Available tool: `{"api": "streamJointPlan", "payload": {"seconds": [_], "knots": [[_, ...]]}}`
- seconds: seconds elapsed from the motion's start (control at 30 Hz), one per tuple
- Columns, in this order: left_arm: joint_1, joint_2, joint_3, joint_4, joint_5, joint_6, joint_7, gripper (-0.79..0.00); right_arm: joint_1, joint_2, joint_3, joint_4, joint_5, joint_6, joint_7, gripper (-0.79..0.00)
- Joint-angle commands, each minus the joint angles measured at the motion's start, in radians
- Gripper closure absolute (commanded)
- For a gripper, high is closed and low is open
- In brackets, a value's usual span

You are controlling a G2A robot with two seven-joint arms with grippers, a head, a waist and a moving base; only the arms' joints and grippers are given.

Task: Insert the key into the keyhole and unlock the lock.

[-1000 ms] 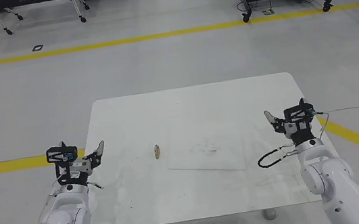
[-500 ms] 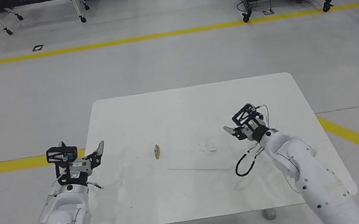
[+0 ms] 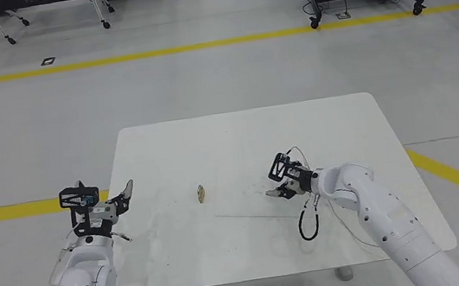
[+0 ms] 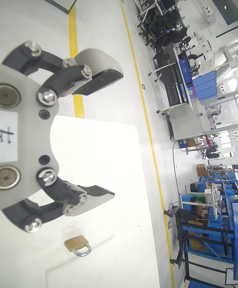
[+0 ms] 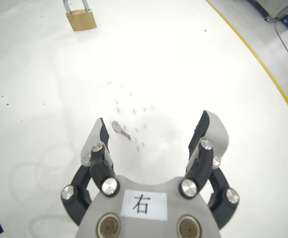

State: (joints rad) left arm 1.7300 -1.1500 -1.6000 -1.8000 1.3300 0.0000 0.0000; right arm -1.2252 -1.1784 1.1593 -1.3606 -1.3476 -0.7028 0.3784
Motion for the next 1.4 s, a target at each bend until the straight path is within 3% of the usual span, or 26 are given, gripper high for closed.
{"api": "streamJointPlan", "payload": {"seconds": [0.0,0.23,0.3,0.33,0.4,0.43,0.73,1.17,1.37], "knots": [[0.0,0.0,0.0,0.0,0.0,0.0,0.0,-0.785,0.009,0.001,-0.001,0.013,0.015,-0.023,-0.004,-0.61],[0.0,0.0,0.0,0.0,0.0,0.0,0.0,-0.785,0.016,0.006,-0.033,0.0,-0.059,-0.051,0.026,-0.619],[0.0,0.0,0.0,0.0,0.0,0.0,0.0,-0.785,0.016,0.007,-0.043,-0.007,-0.076,-0.06,0.025,-0.727],[0.0,0.0,0.0,0.0,0.0,0.0,0.0,-0.785,0.016,0.008,-0.044,-0.009,-0.083,-0.061,0.026,-0.727],[0.0,0.0,0.0,0.0,0.0,0.0,0.0,-0.785,0.014,0.01,-0.048,-0.018,-0.1,-0.056,0.031,-0.61],[0.0,0.0,0.0,0.0,0.0,0.0,0.0,-0.785,0.012,0.011,-0.05,-0.021,-0.103,-0.053,0.033,-0.422],[0.0,0.0,0.0,0.0,0.0,0.0,0.0,-0.785,0.014,0.014,-0.06,-0.026,-0.086,-0.067,0.059,0.0],[0.0,0.0,0.0,0.0,0.0,0.0,0.0,-0.785,-0.018,0.035,-0.021,-0.086,-0.093,-0.102,0.021,0.0],[0.0,0.0,0.0,0.0,0.0,0.0,0.0,-0.785,-0.03,0.047,0.046,-0.087,0.006,-0.125,-0.022,0.0]]}}
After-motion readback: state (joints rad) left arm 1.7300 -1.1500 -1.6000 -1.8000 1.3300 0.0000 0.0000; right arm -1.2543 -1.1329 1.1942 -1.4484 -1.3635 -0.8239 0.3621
